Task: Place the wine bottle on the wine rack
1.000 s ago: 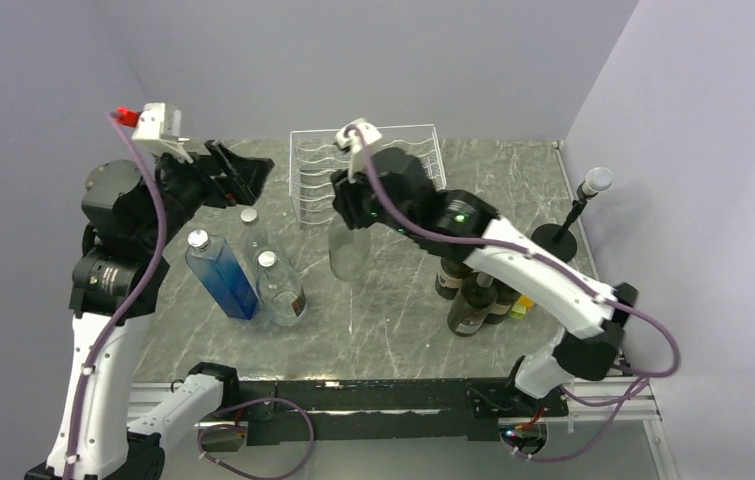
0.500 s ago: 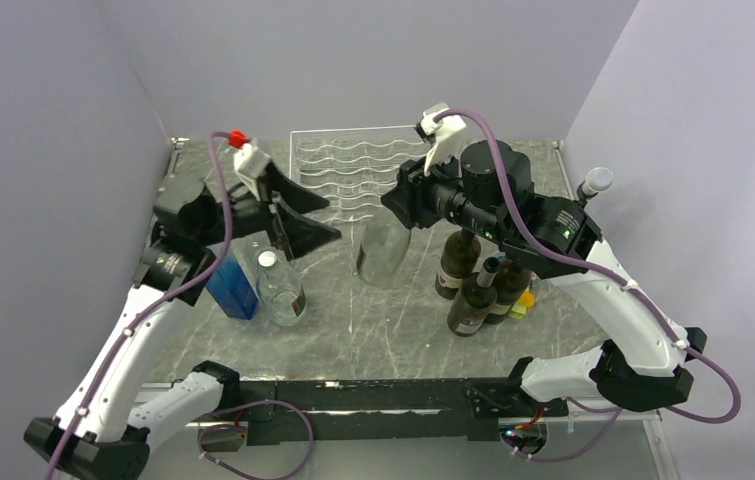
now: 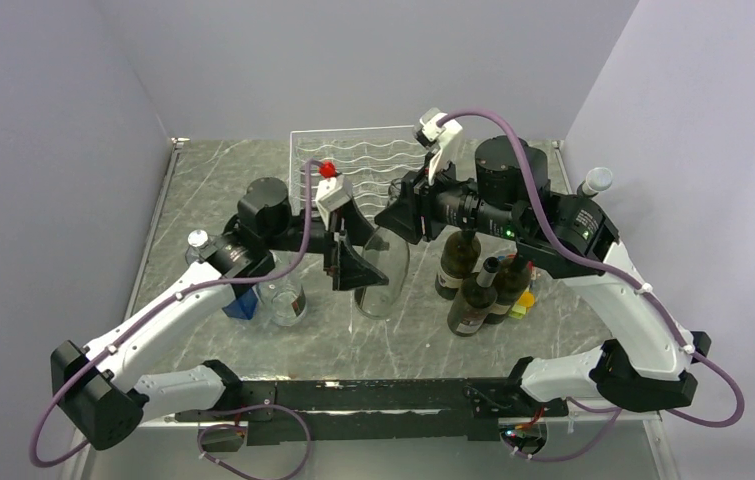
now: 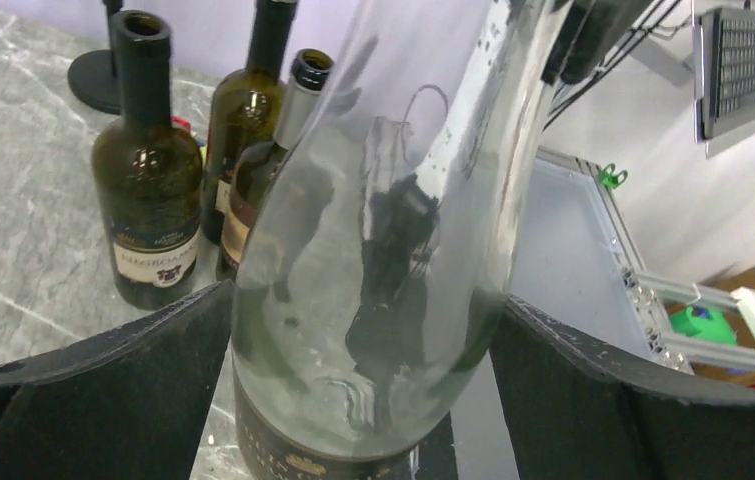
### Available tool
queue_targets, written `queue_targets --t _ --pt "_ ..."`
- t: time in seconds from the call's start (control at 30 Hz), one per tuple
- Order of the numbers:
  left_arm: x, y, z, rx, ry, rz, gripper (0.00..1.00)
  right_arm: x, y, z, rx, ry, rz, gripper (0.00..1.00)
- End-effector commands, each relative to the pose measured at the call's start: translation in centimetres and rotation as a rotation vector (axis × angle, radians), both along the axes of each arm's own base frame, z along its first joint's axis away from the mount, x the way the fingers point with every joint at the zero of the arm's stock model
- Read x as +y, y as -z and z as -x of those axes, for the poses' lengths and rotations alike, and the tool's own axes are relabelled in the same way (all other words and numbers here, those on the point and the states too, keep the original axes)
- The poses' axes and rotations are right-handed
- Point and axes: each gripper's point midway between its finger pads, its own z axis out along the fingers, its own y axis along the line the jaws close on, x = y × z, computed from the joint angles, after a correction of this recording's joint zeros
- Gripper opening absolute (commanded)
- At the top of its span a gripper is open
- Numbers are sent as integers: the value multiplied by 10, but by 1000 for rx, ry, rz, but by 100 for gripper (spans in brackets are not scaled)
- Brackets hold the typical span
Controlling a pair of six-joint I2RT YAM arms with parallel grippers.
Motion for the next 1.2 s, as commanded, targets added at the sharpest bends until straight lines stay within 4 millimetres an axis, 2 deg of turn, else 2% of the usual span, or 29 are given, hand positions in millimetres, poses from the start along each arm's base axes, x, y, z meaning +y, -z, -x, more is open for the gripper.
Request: queue_targets --t 0.0,0.17,0.37,0.4,0.47,0.5,0.53,0.57,0.6,0.73,0.77,0.83,0.9,0.93,1.0,1.03,1.17 --pt "-15 -6 18 -152 68 55 99 -4 -115 24 -199 -89 -344 0" --pt "-13 -4 27 -226 50 107 99 -8 -125 28 -223 -98 -373 0" --pt "-18 -8 18 -239 25 107 99 -9 -127 34 -234 -119 -399 0" --pt "-19 -10 15 -246 6 114 96 -8 -127 34 -234 -120 -401 0" --pt "-18 -16 7 -260 -45 130 78 -9 -126 34 -233 -120 -404 0" --pt "-18 -19 2 -263 -81 135 64 -10 -125 35 -234 -117 -406 0" --pt "-17 -21 -2 -275 -107 140 47 -11 -125 35 -234 -115 -408 0" --pt "-16 -24 -6 -290 -126 140 13 -13 -124 35 -234 -111 -409 0" --pt "-15 -25 -13 -296 -169 134 2 -14 -122 35 -232 -105 -408 0" --pt "-5 -37 -43 -383 -344 116 1 -19 -115 31 -217 -66 -395 0" --pt "-2 -42 -47 -421 -378 117 1 -21 -112 30 -214 -55 -389 4" --pt "8 -54 -58 -521 -449 113 1 -23 -109 30 -219 -46 -383 22" --pt "15 -67 -65 -642 -494 101 1 -27 -104 28 -222 -24 -386 51" --pt "18 -70 -68 -699 -506 90 1 -30 -103 26 -227 -7 -392 68" --pt "24 -81 -75 -801 -545 83 1 -36 -101 23 -242 27 -401 94" --pt "25 -84 -78 -844 -560 74 1 -37 -98 22 -247 33 -397 99" --pt "29 -95 -94 -993 -608 12 1 -44 -100 23 -259 50 -377 100"
